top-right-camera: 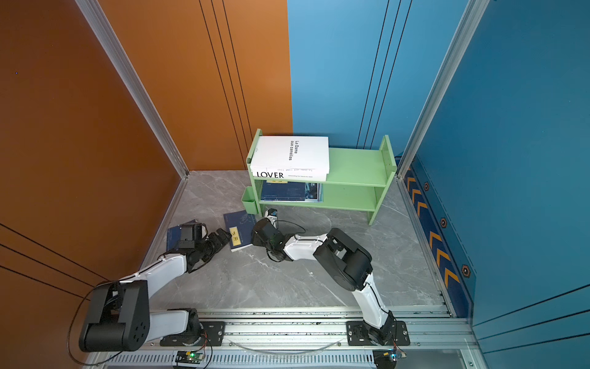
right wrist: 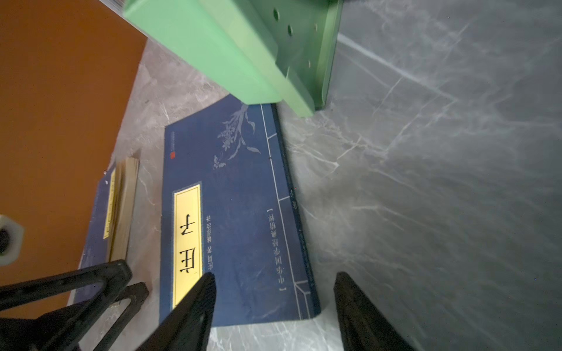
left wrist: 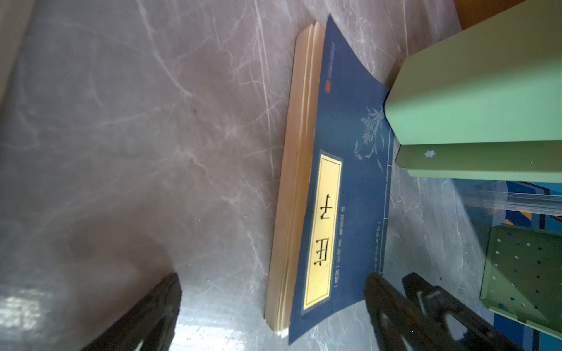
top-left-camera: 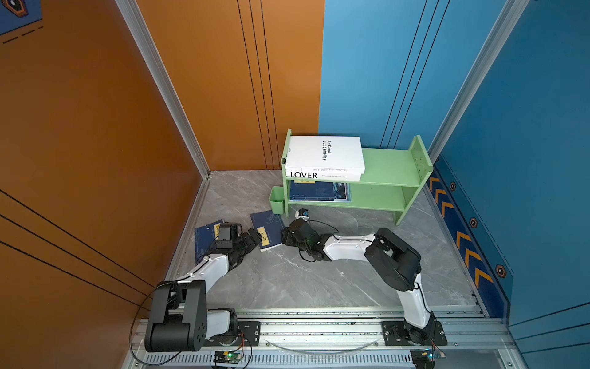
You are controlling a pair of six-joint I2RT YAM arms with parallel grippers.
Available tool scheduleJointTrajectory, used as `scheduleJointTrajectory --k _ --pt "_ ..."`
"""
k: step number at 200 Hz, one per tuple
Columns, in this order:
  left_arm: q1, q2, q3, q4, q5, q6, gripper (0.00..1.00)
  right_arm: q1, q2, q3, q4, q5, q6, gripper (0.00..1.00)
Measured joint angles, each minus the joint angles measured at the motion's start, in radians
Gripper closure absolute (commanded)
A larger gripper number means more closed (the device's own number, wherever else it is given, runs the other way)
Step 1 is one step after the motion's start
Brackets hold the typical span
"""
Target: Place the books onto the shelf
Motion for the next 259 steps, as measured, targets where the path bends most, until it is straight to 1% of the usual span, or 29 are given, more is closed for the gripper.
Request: scheduleJointTrajectory --k 40,72,96,130,151,170,199,233,259 --pt "0.000 0.022 0.006 0.018 0.000 0.000 0.02 0.003 0.074 0.140 -0.135 -0.018 0.029 0.36" --pt "0.000 0.045 0.021 0.030 -0.002 0.000 0.02 0.012 0.103 0.192 -0.148 -0.090 0.051 0.36" --pt "0.000 0.055 0.023 0.044 -0.003 -0.001 0.03 0.024 0.134 0.214 -0.086 -0.185 0.080 0.38" --pt "0.000 0.068 0.024 0.062 -0.003 -0.001 0.08 0.030 0.148 0.196 0.012 -0.302 0.146 0.39" --pt "0.001 0.072 0.022 0.069 -0.002 -0.005 0.12 0.027 0.164 0.183 0.092 -0.355 0.197 0.40" --pt "0.007 0.071 0.014 0.081 -0.003 -0.015 0.12 0.024 0.192 0.185 0.159 -0.389 0.238 0.40" --pt "0.021 0.034 0.009 0.039 -0.007 -0.009 0.10 0.023 0.196 0.183 0.175 -0.381 0.262 0.39" --pt "0.021 -0.060 0.081 -0.111 -0.044 0.067 0.04 0.016 0.163 0.147 0.158 -0.317 0.261 0.37" --pt "0.032 -0.069 0.135 -0.104 -0.085 0.103 0.02 0.003 0.150 0.150 0.117 -0.248 0.261 0.34"
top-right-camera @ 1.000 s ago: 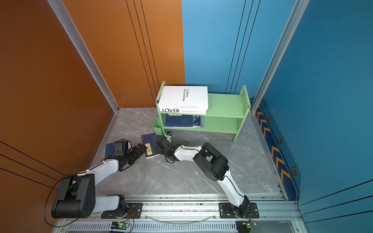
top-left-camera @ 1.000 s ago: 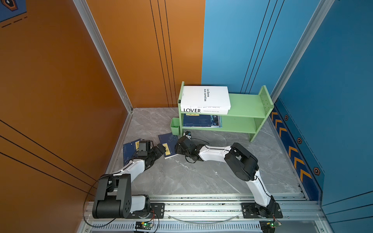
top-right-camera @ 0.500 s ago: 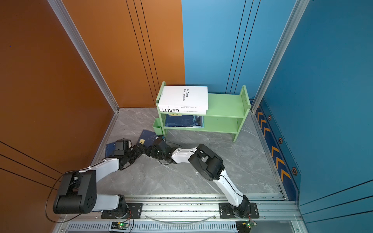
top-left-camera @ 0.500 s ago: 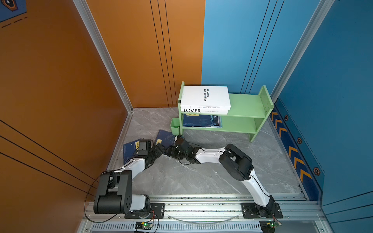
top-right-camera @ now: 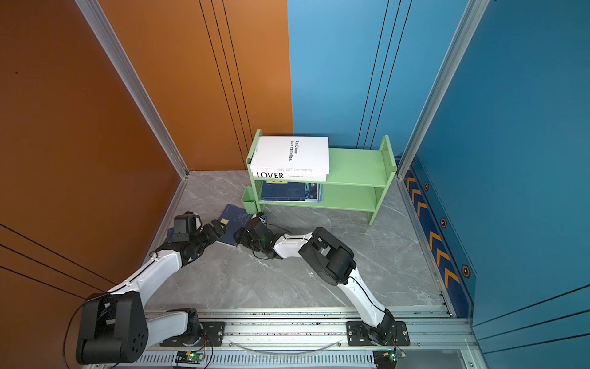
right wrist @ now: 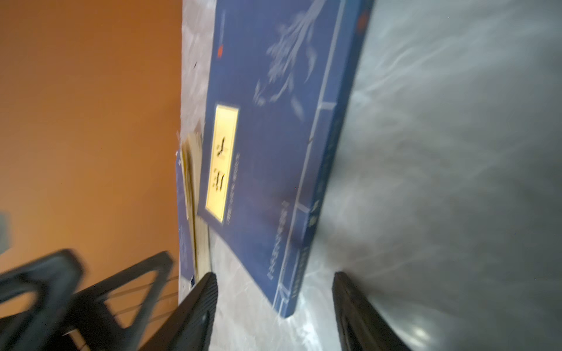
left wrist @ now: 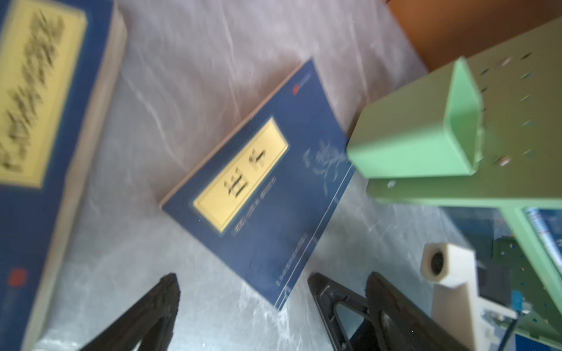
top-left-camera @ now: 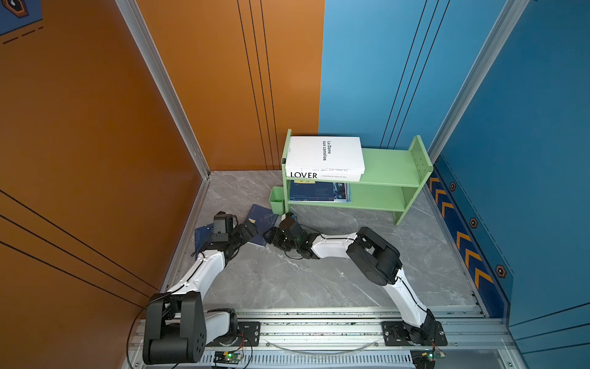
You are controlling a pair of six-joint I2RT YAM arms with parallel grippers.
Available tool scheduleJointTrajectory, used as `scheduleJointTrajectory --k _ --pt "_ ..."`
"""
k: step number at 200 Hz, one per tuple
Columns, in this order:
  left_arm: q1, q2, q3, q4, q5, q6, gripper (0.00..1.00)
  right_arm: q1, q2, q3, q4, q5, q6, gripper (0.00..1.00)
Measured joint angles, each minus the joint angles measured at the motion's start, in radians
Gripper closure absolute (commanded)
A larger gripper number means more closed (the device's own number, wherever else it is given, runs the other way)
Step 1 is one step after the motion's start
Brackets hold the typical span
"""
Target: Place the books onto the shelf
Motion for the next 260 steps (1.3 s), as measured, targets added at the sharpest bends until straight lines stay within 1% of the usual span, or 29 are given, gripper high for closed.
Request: scheduleJointTrajectory --k 15,45,79,115,126,131,149,169,187,229,260 --pt "0.002 0.045 0.022 0.012 -0.014 0.019 0.01 -0.002 0.000 0.016 -0.030 0.034 0.001 0.32" --pt "0.005 0.210 0.110 0.021 -0.040 0.066 0.01 0.000 0.000 0.062 -0.112 0.089 0.006 0.25" --pt "0.010 0.328 0.174 0.058 -0.070 0.095 0.05 0.008 0.024 0.145 -0.225 0.129 0.012 0.25" --pt "0.010 0.402 0.183 0.074 -0.089 0.099 0.12 0.013 0.072 0.217 -0.232 0.126 0.028 0.27" --pt "0.010 0.418 0.179 0.081 -0.095 0.093 0.13 0.014 0.084 0.227 -0.219 0.114 0.034 0.27" --pt "0.010 0.419 0.178 0.089 -0.094 0.086 0.17 0.014 0.087 0.227 -0.208 0.109 0.034 0.27" --pt "0.010 0.417 0.159 0.119 -0.093 0.068 0.20 0.014 0.099 0.228 -0.164 0.084 0.046 0.28" --pt "0.015 0.394 0.125 0.145 -0.093 0.040 0.20 0.013 0.107 0.219 -0.115 0.062 0.057 0.30" --pt "0.018 0.344 0.072 0.151 -0.096 0.008 0.20 0.011 0.111 0.209 -0.080 0.038 0.068 0.31" --pt "0.000 0.213 -0.029 0.092 -0.119 -0.054 0.20 0.008 0.122 0.181 0.007 -0.008 0.113 0.34" --pt "-0.008 0.154 -0.073 0.068 -0.133 -0.082 0.20 0.008 0.122 0.113 0.140 -0.036 0.175 0.36"
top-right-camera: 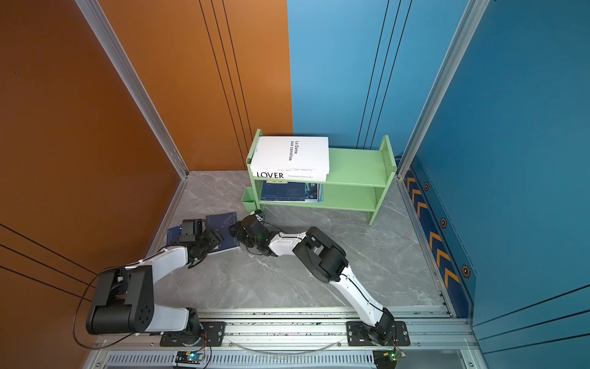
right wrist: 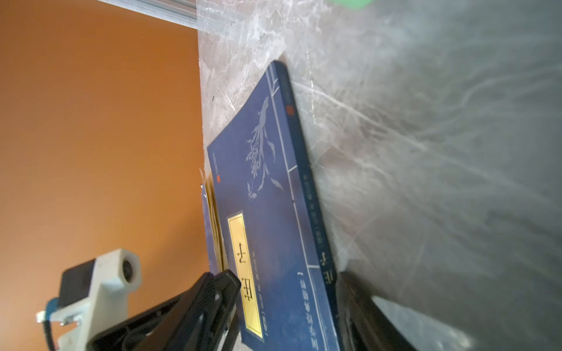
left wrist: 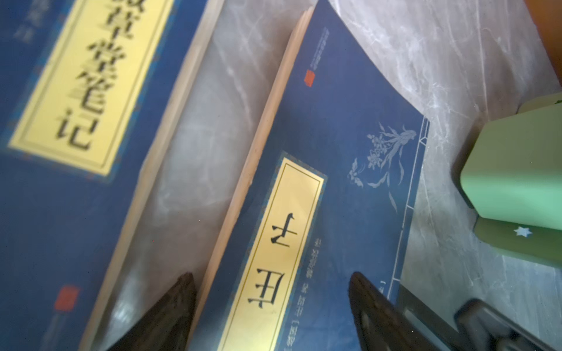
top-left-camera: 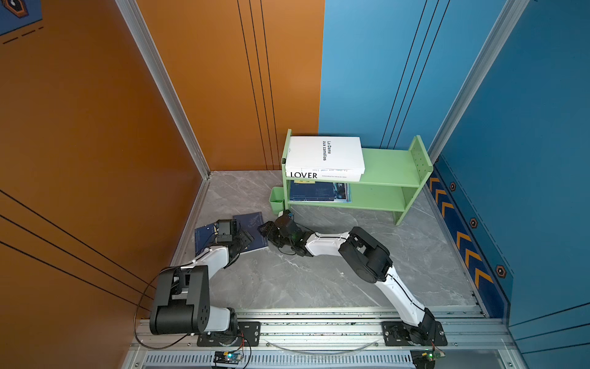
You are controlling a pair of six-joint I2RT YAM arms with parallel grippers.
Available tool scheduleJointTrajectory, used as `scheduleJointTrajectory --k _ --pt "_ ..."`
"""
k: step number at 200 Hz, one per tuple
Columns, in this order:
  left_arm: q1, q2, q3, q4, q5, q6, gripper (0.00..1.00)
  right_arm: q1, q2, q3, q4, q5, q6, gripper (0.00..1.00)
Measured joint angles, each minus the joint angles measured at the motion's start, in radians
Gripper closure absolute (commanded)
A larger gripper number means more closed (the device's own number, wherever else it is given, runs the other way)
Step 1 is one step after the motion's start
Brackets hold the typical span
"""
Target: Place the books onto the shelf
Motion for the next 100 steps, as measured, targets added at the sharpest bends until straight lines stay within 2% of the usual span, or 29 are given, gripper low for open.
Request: scheduleJointTrajectory --k 40,100 --pt "0.000 -0.006 -0.004 -0.007 -0.013 -0.009 0.19 -0.003 0.008 -0.061 0.166 -0.023 0.092 0.37" --pt "-0.001 0.003 -0.005 0.023 -0.002 -0.044 0.19 0.000 0.021 -0.063 0.384 -0.078 0.196 0.39"
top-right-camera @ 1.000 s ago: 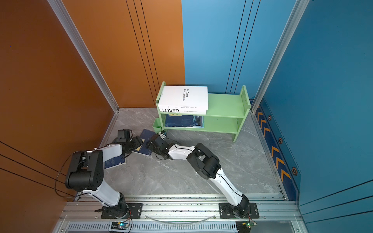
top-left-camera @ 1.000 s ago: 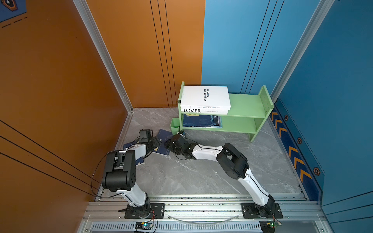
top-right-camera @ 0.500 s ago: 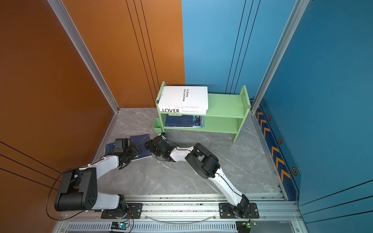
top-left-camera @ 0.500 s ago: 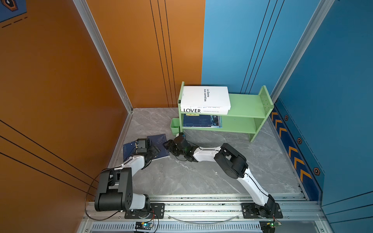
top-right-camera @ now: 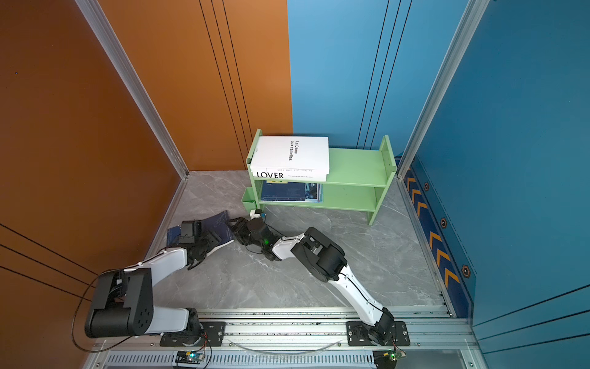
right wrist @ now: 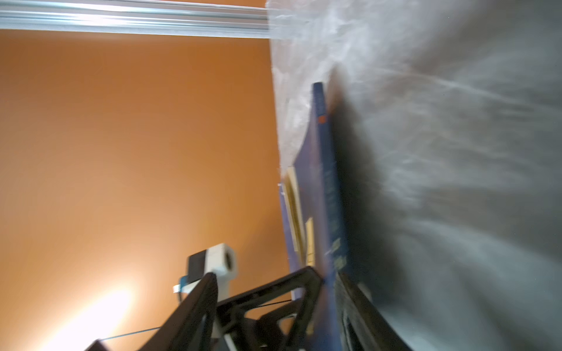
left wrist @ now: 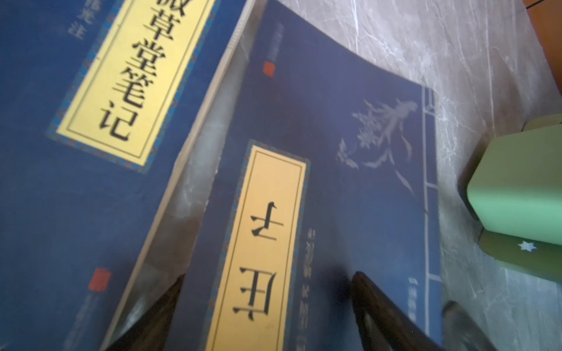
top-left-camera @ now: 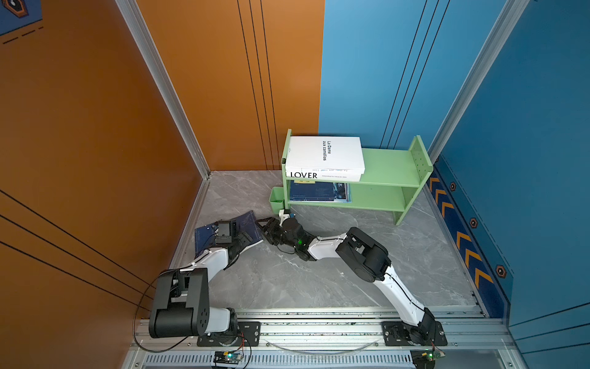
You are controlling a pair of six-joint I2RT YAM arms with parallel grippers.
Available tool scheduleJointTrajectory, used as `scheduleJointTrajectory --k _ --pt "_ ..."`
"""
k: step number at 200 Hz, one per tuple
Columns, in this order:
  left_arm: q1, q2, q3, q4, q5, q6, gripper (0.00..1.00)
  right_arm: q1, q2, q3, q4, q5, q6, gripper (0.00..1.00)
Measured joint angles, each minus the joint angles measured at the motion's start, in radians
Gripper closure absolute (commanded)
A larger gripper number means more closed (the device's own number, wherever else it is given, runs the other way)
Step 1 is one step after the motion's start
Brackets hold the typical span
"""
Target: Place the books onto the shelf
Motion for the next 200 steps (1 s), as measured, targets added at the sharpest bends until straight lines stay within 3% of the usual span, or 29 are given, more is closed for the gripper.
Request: scheduleJointTrajectory --k 39,76,131,169,200 --pt "-0.003 0.003 -0.006 0.029 0.037 -0.013 0.19 0.039 0.000 -0.006 0.014 -0.027 0.035 0.41" --pt "0.003 0.000 -0.011 0.039 0.053 -0.016 0.18 0.034 -0.006 -0.042 0.029 -0.019 0.021 0.36" --pt "0.013 -0.015 -0.019 0.030 0.064 -0.016 0.18 -0.018 -0.114 -0.105 -0.192 0.085 -0.271 0.34" --pt "0.017 -0.015 -0.013 0.017 0.069 -0.015 0.16 -0.042 -0.132 0.004 -0.364 0.195 -0.497 0.27" --pt "0.017 -0.008 0.002 -0.001 0.072 -0.011 0.15 -0.036 -0.114 0.097 -0.480 0.265 -0.585 0.23"
